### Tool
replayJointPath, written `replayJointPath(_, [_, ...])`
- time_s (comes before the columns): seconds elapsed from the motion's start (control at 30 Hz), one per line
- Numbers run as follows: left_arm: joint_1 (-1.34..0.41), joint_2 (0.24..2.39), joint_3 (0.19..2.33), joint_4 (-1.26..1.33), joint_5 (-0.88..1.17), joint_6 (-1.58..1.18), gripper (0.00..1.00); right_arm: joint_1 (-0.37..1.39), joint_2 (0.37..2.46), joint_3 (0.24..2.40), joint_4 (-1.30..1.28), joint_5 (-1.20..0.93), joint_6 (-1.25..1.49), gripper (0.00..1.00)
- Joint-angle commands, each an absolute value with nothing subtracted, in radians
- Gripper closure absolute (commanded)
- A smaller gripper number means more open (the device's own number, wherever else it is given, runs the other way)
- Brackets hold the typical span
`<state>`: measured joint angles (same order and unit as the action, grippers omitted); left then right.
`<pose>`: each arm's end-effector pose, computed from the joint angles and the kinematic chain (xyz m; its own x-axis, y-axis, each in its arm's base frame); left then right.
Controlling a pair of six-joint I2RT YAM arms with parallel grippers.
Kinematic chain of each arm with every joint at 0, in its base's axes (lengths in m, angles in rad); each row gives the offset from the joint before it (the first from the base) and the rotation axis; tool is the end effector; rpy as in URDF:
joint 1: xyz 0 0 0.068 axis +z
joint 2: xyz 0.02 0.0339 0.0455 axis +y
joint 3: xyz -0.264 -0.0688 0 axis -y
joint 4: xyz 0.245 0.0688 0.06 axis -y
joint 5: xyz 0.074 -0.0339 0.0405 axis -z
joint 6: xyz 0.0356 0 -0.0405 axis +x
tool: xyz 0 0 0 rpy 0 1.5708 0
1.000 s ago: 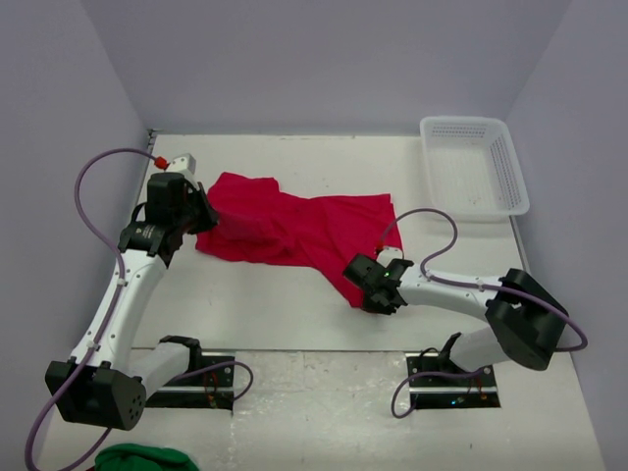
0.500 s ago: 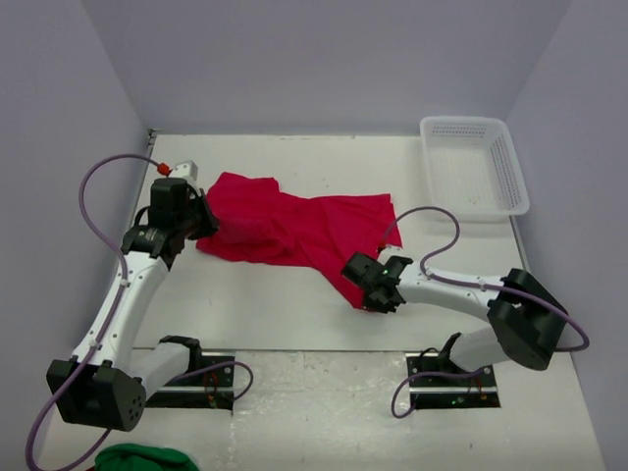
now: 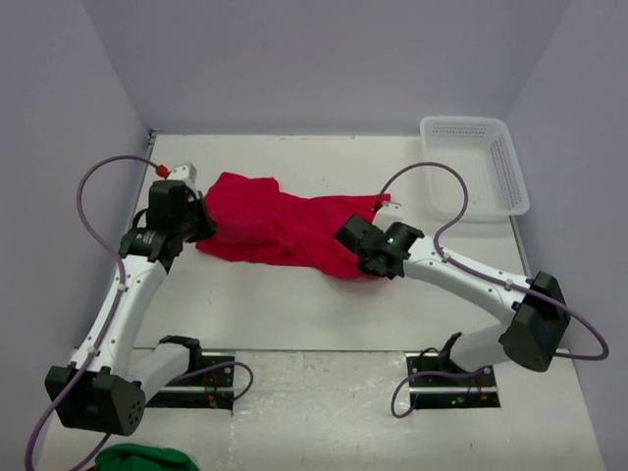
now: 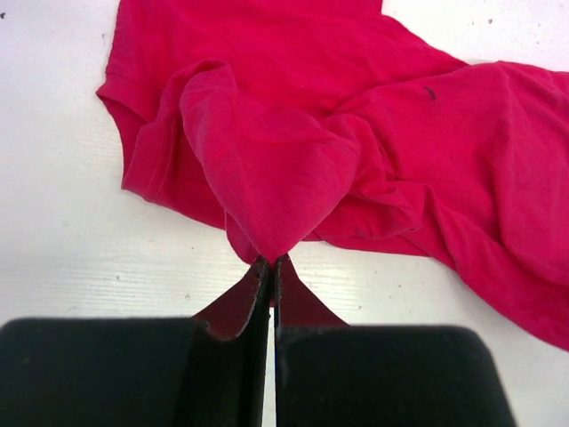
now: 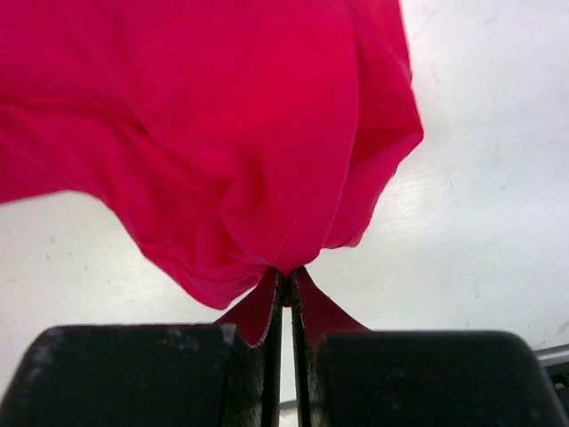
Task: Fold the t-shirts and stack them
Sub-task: Flatten out the tshirt
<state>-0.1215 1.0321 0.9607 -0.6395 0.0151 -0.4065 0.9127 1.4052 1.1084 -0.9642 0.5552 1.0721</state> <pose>0.2146 -0.0267 0.3110 -0.6473 -0.3192 -0.6921 -0.1344 0.9416 -0.3087 0.1739 0.1943 0.2603 -0.7827 0.2077 -0.5867 0.2370 0.9711 0.0276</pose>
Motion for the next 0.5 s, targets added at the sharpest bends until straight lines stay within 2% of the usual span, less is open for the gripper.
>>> replayJointPath(0.0, [-0.127, 0.999, 1.037, -0.655, 0.020, -0.365, 1.00, 0.865, 1.428, 1.195, -1.034, 0.669, 1.009, 1.00])
replayJointPath(0.17, [-0.129, 0.953, 1.129, -0.657, 0.034, -0.344, 1.00, 0.755, 1.433, 1.319, -1.040, 0.692, 0.882, 1.00])
replayJointPath(0.47, [-0.127, 0.954, 1.526, -0.721, -0.118, -0.316, 1.00, 0.500, 1.359, 1.482, -1.032, 0.701, 0.683, 1.00])
